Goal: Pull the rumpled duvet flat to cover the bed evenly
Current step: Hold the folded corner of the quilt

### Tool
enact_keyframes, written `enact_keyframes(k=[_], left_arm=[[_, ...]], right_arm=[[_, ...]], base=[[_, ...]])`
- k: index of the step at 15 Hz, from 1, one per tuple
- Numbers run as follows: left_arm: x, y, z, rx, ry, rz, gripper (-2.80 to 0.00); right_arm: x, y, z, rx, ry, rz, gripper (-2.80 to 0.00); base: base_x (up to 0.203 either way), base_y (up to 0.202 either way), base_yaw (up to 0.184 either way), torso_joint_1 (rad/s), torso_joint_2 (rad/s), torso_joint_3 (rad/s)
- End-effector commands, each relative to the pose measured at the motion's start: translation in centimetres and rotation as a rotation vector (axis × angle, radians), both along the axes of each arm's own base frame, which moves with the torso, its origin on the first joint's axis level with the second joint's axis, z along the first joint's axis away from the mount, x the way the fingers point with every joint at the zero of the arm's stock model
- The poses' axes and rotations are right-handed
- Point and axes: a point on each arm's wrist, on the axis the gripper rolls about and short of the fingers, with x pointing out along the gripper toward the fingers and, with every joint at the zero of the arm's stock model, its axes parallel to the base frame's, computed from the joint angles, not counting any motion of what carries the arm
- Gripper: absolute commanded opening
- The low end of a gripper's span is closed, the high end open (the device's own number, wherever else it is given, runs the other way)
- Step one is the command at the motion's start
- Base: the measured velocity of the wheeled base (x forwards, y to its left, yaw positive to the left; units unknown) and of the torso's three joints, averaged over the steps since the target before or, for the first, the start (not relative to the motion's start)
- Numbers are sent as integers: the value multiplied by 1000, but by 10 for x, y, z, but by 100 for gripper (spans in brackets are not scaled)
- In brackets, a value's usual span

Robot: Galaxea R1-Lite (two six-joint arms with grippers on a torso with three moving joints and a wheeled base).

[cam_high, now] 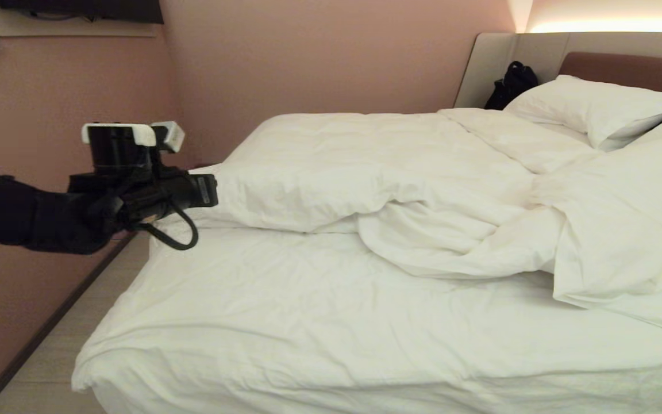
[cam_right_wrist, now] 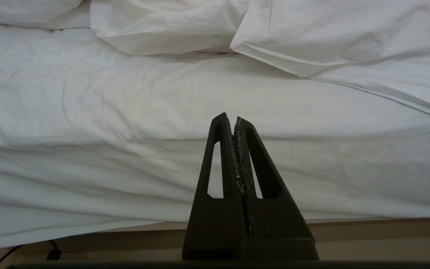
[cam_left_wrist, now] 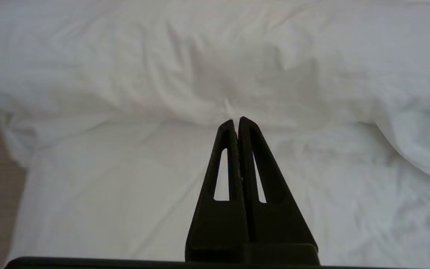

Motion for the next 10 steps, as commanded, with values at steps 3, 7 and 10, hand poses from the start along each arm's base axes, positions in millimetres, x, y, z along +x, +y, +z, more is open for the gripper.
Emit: enact_keyframes(k=[3, 7, 10], left_arm=[[-104, 20, 33, 33, -83, 21, -280], [-180, 31, 27, 60, -117, 70, -280], [-227, 36, 18, 81, -132, 95, -280]], right_arm=[[0, 0, 0, 0, -1, 1, -280], [0, 0, 0, 0, -1, 1, -280], [0, 0, 0, 0, -1, 1, -280]], base=[[0, 0, 0, 0, 0, 0], [0, 0, 0, 0, 0, 0], [0, 0, 0, 0, 0, 0]])
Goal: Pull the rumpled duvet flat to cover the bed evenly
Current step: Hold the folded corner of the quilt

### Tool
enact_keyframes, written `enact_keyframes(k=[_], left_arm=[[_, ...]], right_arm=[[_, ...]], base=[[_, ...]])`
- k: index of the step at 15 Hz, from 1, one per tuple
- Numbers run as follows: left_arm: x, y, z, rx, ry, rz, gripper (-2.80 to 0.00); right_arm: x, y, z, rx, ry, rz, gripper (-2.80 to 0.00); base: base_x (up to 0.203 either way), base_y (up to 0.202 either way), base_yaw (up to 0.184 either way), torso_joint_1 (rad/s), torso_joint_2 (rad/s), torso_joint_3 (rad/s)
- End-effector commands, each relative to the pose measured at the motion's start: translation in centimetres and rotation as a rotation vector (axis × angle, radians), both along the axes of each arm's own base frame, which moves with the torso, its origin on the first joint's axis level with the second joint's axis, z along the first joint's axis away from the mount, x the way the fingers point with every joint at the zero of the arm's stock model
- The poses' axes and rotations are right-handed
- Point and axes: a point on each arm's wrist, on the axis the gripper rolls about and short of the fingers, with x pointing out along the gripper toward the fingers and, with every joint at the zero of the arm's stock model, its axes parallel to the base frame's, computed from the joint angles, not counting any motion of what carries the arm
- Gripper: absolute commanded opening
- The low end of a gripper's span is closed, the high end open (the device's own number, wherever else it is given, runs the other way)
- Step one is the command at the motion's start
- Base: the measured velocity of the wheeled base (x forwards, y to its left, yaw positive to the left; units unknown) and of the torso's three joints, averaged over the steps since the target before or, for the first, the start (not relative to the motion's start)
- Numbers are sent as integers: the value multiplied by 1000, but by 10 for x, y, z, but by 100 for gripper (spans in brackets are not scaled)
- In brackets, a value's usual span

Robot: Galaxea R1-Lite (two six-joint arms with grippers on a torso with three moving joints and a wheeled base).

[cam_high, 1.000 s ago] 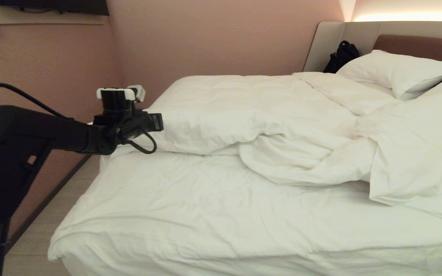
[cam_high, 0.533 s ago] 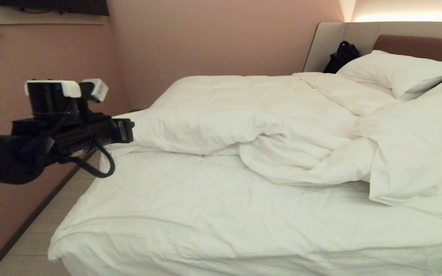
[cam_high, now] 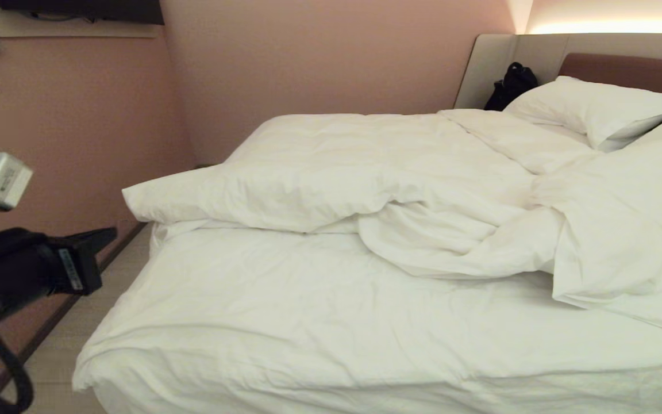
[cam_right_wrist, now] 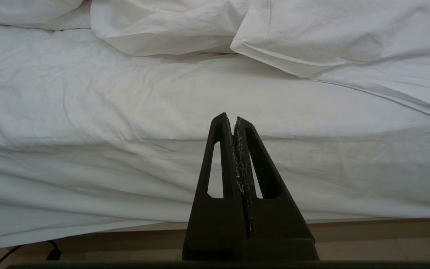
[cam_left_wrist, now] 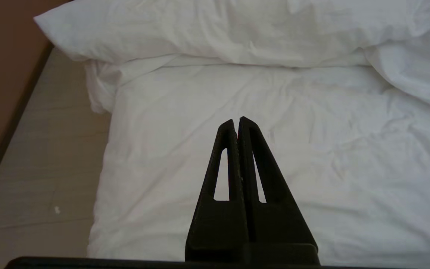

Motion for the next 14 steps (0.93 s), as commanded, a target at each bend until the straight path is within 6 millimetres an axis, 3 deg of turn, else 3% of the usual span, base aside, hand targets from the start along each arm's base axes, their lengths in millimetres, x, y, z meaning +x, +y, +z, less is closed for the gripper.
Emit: enact_keyframes(k=[1, 9, 14], left_arm=[[-44, 4, 8, 0, -84, 28, -280], [-136, 13, -7, 14, -61, 106, -280], [-162, 18, -26, 33, -49, 231, -280]], right_arm=[[0, 0, 0, 0, -1, 1, -280], [0, 0, 0, 0, -1, 1, -280], [0, 0, 0, 0, -1, 1, -280]], base=[[0, 0, 0, 0, 0, 0], [0, 0, 0, 0, 0, 0], [0, 0, 0, 0, 0, 0]])
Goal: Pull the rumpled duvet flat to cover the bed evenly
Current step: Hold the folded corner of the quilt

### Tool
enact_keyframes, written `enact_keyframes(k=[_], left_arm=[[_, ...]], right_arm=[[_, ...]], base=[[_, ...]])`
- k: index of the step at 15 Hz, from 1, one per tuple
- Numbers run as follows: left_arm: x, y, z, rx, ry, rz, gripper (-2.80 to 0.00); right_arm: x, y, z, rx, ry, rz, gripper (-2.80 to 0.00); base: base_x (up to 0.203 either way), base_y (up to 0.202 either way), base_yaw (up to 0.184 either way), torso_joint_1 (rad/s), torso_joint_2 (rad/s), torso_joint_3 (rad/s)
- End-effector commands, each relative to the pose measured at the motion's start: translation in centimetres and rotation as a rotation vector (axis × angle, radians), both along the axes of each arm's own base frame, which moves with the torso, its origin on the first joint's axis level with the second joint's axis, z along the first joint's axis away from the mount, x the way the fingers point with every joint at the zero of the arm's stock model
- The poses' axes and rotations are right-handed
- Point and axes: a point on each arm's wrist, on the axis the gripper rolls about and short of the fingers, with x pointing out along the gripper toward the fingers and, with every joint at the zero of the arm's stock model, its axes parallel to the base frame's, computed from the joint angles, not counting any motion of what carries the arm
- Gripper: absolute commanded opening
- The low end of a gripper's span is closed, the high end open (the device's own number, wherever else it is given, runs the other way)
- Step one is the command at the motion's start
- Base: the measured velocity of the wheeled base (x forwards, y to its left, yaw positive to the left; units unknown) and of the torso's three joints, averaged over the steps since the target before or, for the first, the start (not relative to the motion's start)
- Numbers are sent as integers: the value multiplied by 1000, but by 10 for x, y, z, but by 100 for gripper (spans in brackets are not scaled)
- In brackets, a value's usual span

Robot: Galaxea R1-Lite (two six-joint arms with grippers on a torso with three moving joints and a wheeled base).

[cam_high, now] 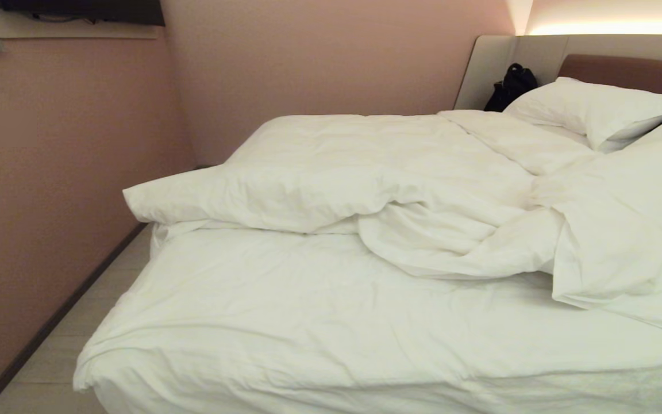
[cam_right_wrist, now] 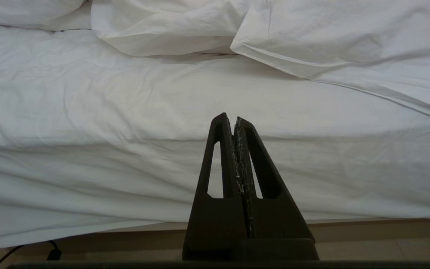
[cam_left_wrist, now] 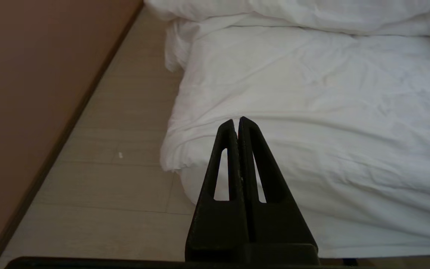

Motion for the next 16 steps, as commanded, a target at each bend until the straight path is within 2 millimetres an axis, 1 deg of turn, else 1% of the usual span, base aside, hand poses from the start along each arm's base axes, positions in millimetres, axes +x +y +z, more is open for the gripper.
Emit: enact_keyframes(k=[1, 4, 7, 9, 11, 14, 15, 16], left_arm=[[-13, 1, -6, -3, -45, 19, -280], [-31, 2, -15, 0, -76, 101, -280], [-47, 1, -27, 2, -119, 113, -280], [-50, 1, -33, -1, -129, 91, -280], [-56, 0, -42, -14, -177, 66, -280], [-65, -2, -65, -17, -276, -22, -280], [-65, -2, -73, -17, -286, -56, -280], [-63, -3, -77, -22, -279, -72, -280]], right_arm=[[0, 0, 0, 0, -1, 1, -280], [0, 0, 0, 0, -1, 1, -280], [0, 0, 0, 0, -1, 1, -280], [0, 0, 0, 0, -1, 1, -280], [0, 0, 0, 0, -1, 1, -280], [0, 0, 0, 0, -1, 1, -280], [0, 0, 0, 0, -1, 1, -280], [0, 0, 0, 0, -1, 1, -280]], base=[[0, 0, 0, 0, 0, 0], [0, 0, 0, 0, 0, 0], [0, 0, 0, 0, 0, 0], [0, 0, 0, 0, 0, 0], [0, 0, 0, 0, 0, 0], [0, 0, 0, 0, 0, 0], [0, 0, 0, 0, 0, 0], [0, 0, 0, 0, 0, 0]])
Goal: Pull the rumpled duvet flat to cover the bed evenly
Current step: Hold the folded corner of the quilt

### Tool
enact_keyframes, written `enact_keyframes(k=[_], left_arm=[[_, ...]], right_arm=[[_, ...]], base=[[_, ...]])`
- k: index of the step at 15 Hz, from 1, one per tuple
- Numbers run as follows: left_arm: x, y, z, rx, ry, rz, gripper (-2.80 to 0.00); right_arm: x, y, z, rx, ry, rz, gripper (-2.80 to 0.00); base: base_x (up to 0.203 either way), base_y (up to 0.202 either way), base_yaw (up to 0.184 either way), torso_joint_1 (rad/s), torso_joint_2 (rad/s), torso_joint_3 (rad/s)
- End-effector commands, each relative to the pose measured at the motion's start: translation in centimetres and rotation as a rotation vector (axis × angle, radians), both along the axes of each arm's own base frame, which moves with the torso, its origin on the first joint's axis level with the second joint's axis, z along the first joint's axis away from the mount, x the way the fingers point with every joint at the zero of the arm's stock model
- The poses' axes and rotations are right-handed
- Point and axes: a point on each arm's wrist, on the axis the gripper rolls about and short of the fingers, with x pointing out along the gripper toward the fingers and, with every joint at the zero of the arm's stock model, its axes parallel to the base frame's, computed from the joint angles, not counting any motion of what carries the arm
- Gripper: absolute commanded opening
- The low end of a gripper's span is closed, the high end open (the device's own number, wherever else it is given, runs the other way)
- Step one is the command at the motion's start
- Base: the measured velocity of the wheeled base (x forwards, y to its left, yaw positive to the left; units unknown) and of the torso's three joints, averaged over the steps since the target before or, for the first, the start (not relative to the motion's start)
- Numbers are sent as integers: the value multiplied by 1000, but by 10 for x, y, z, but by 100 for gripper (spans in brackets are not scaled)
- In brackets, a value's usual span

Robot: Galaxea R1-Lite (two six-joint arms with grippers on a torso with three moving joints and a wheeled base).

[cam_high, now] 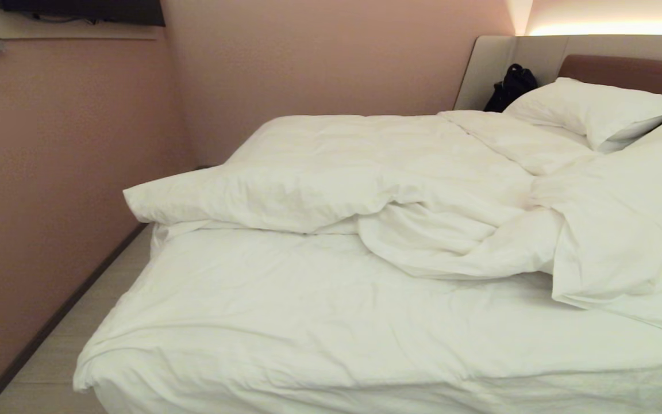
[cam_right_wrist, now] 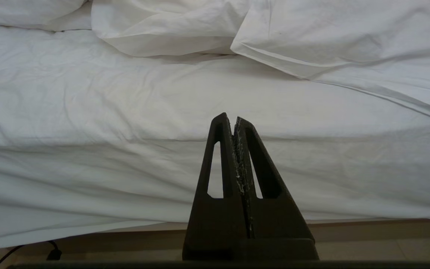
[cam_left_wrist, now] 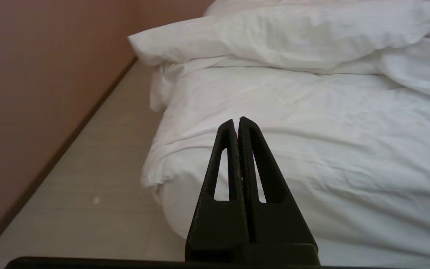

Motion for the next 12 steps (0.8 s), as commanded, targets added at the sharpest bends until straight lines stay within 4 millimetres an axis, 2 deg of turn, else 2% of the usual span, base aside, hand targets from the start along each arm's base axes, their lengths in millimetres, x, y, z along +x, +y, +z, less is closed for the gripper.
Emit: enact_keyframes(k=[1, 12], left_arm=[[-1, 0, -12, -4, -11, -8, -280], [15, 0, -52, 8, 98, -7, -280]], right_arm=[[0, 0, 0, 0, -1, 1, -280], [0, 0, 0, 0, -1, 1, -280]], base=[[0, 0, 0, 0, 0, 0], [0, 0, 0, 0, 0, 0]])
